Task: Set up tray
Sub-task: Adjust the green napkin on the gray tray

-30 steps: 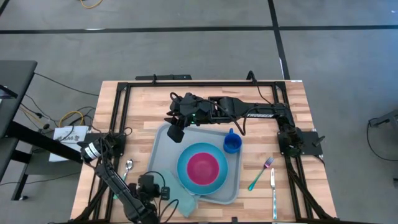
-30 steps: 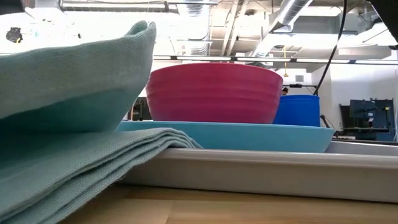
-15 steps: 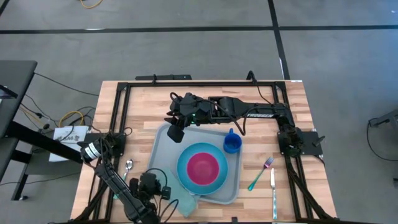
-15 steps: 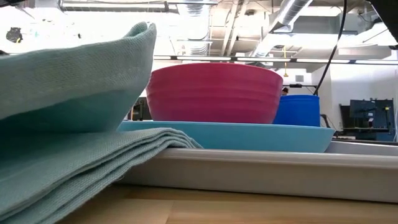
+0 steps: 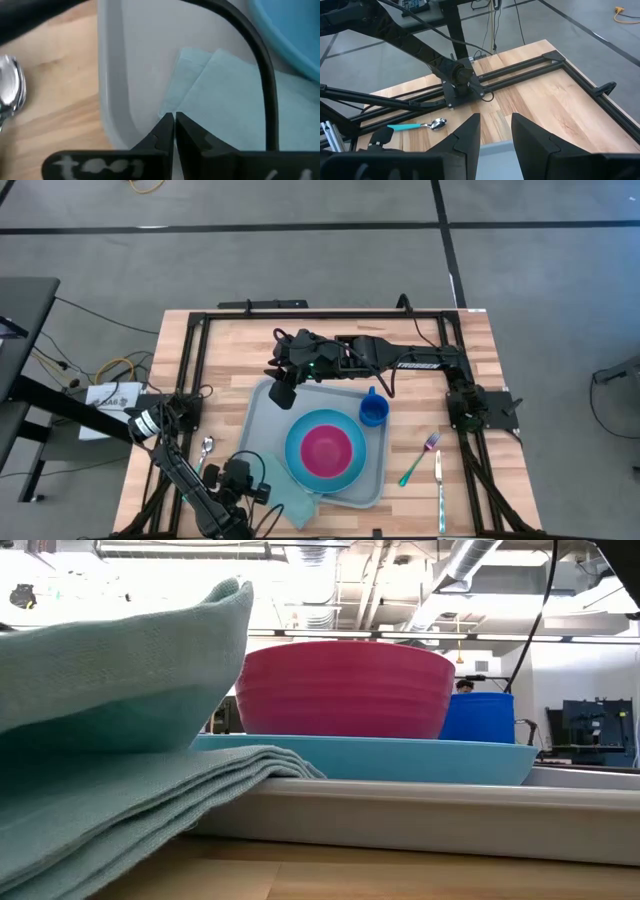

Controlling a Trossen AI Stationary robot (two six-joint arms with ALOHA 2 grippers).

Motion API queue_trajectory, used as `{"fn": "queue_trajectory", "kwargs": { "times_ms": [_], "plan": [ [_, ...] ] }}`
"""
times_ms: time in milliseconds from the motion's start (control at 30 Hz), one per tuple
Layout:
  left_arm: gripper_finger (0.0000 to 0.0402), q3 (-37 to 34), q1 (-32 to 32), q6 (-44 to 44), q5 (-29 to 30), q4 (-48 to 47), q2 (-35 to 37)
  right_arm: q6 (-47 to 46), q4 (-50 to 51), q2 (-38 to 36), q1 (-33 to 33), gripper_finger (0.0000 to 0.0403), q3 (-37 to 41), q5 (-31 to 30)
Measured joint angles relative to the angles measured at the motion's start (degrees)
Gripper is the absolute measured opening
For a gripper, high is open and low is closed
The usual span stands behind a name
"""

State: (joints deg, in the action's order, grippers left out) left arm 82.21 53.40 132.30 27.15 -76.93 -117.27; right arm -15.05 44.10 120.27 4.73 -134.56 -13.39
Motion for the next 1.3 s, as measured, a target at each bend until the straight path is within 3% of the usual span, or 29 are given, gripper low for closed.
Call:
{"fn": "queue_trajectory", "kwargs": {
  "times_ms": [100,300,433,567,1033,1200,1300],
  "plan": [
    [0.0000,0.1,0.2,0.1,2.6,-1.0,0.0,0.0,0.0,0.0,0.0,0.0102,0.0,0.0],
    [0.0000,1.6,0.1,1.8,2.2,-13.6,0.0,0.0,0.0,0.0,0.0,0.0102,0.0,0.0],
    [0.0000,0.8,-1.2,-0.6,7.0,-12.3,1.5,0.0,0.0,0.0,0.0,0.0102,0.0,0.0],
    [0.0000,1.0,-3.4,-4.4,7.7,-13.3,1.5,0.0,0.0,0.0,0.0,0.0102,0.0,0.0],
    [0.0000,1.0,-15.5,-31.4,11.7,-13.1,2.0,0.0,-0.1,0.0,0.0,0.0102,0.0,0.0],
    [0.0000,1.0,-20.5,-38.3,15.0,-13.1,2.0,0.0,-0.1,0.0,0.0,0.0102,0.0,0.0],
    [0.0000,1.0,-23.9,-41.0,14.1,-13.1,2.0,0.0,-0.1,0.0,0.0,0.0102,0.0,0.0]
  ]
}}
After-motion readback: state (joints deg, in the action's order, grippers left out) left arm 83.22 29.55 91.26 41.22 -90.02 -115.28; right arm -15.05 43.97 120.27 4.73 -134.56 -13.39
